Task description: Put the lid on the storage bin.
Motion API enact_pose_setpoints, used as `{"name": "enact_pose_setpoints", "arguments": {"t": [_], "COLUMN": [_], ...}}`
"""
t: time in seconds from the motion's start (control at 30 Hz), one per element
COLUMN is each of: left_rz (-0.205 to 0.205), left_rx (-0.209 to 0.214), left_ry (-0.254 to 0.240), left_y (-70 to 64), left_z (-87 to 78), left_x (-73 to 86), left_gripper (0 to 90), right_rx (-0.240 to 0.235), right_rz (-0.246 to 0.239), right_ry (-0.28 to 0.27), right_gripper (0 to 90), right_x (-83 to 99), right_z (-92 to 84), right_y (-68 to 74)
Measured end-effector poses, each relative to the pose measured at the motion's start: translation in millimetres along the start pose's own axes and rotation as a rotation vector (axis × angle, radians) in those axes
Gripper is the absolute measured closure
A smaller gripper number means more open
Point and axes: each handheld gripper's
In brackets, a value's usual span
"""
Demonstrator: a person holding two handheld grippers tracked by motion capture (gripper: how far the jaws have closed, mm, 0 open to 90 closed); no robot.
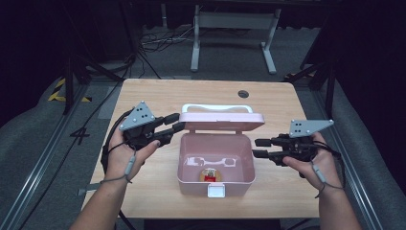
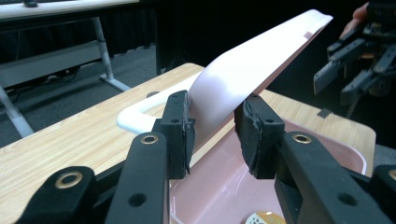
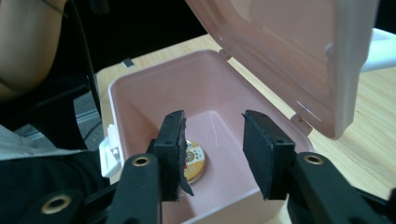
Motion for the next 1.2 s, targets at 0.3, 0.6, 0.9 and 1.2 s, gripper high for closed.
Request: {"name": "enact_pose_setpoints", "arguments": {"t": [0.3,0.6,0.9,1.2], "left_rz": [0.012,0.006,0.019,0.016], "left_rx": [0.021,0.079,0.09,0.061], "left_ry": [0.028,0.106,0.169,0.194], "left_y": [-3.9,-0.8,4.2,15.7], "left_z": [-6.6,-10.2,-16.4,-23.0], "left_x": [7.8,18.6,27.0,30.1], "left_gripper": [64.2,66.6,63.4,59.5], "right_rx": [-0.023,-0.043,-0.054,-0.059], "right_rz": [0.034,0.052,0.05,0.049], "right_ry": [-0.048,-0.053,-0.03,-0.016], "right_gripper": [72.4,83.7,87.5,89.1], "right_x": [-1.5,-1.5,-3.2,-2.8], "right_z": [-1.0,-0.1,2.2,2.8], "right_y": [3.5,4.9,5.5,6.9]}}
Point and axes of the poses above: each handheld gripper's, and its own axes: z roughly forward along the jaws, x roughly out of its underside, y roughly to its left, and after that the axes turned 15 degrees about -x, right-handed
